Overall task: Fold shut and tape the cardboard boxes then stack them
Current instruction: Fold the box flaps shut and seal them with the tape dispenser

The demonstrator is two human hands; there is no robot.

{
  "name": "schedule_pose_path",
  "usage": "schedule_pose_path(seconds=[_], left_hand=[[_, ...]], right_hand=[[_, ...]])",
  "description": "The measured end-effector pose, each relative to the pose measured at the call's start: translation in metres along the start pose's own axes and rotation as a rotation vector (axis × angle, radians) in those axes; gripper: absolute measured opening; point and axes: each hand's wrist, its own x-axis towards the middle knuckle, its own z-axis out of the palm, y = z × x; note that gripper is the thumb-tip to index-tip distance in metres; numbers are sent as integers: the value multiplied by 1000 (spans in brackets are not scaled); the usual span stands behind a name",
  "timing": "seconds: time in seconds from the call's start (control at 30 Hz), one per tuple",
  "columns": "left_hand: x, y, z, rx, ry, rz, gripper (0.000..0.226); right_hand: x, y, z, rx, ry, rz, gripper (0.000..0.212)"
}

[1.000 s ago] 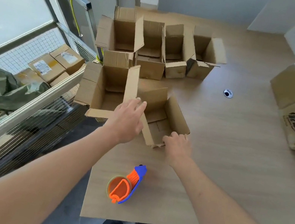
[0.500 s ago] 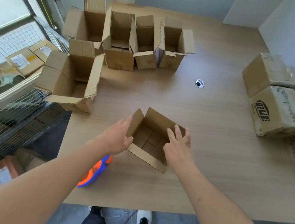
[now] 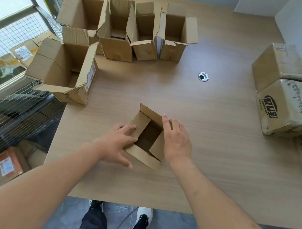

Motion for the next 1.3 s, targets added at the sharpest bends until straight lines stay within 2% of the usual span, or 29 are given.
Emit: schedule_pose_path(seconds=[0.1, 0.17, 0.23, 0.4, 0.53, 0.7, 0.83, 0.97, 1.07, 1.17, 1.3], left_hand=[[-2, 1, 4, -132, 203, -6, 51], [-3, 9, 7, -184, 276, -62, 40], [-5, 14, 10, -227, 347, -127, 41], [-1, 25, 13, -371, 418, -315, 61], [9, 31, 18, -501, 411, -410, 81], [9, 21, 23, -336, 330, -352, 89], [-14, 0, 28, -200, 364, -380, 64], [-55, -27, 44, -25, 372, -548, 52], [-80, -40, 58, -5, 295, -658, 72], [-93, -51, 74, -20, 170, -676, 95], [-103, -60, 86, -93, 212, -623, 99]], right_hand=[[-2, -2, -1, 158, 51, 2, 73], [-2, -5, -3, 272, 46, 24, 47], [-2, -9, -5, 337, 29, 75, 33], [-14, -14, 6, 319, 11, 92, 45], [-31, -10, 34, 298, -147, 77, 41], [-36, -20, 53, 367, -32, 154, 49], [-32, -25, 60, 444, -37, 108, 49], [-26, -31, 62, 454, -76, 43, 47], [-27, -34, 63, 437, -89, 20, 47], [-31, -37, 64, 436, -112, -39, 47], [-40, -48, 67, 428, -138, -89, 47]])
